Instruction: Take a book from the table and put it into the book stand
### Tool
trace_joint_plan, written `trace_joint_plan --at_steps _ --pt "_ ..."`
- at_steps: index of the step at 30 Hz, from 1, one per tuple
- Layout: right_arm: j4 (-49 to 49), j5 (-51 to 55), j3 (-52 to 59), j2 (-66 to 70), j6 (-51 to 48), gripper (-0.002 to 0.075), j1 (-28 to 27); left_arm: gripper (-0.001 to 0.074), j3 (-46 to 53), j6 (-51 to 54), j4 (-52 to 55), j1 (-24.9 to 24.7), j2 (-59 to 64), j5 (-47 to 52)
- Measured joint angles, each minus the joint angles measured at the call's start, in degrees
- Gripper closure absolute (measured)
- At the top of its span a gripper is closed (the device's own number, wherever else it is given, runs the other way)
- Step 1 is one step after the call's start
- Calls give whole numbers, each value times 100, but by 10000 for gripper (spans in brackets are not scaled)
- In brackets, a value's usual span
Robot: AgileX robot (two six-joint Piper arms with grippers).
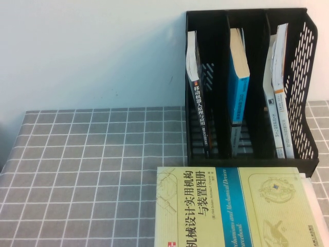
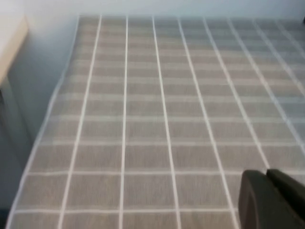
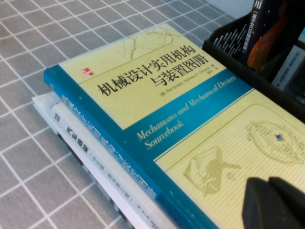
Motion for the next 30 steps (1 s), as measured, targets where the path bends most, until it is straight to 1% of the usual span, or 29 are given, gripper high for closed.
trace_joint_plan --at_steps 6,15,27,30 --pt "0 0 0 0 0 729 0 738 128 100 -233 -2 -22 -351" --pt "0 0 0 0 0 729 0 738 128 166 -527 2 -22 -349" --pt "0 0 0 0 0 729 0 738 128 166 -551 2 -22 -349" --pt "0 -60 0 -58 -11 729 205 738 128 166 -562 2 -22 -349"
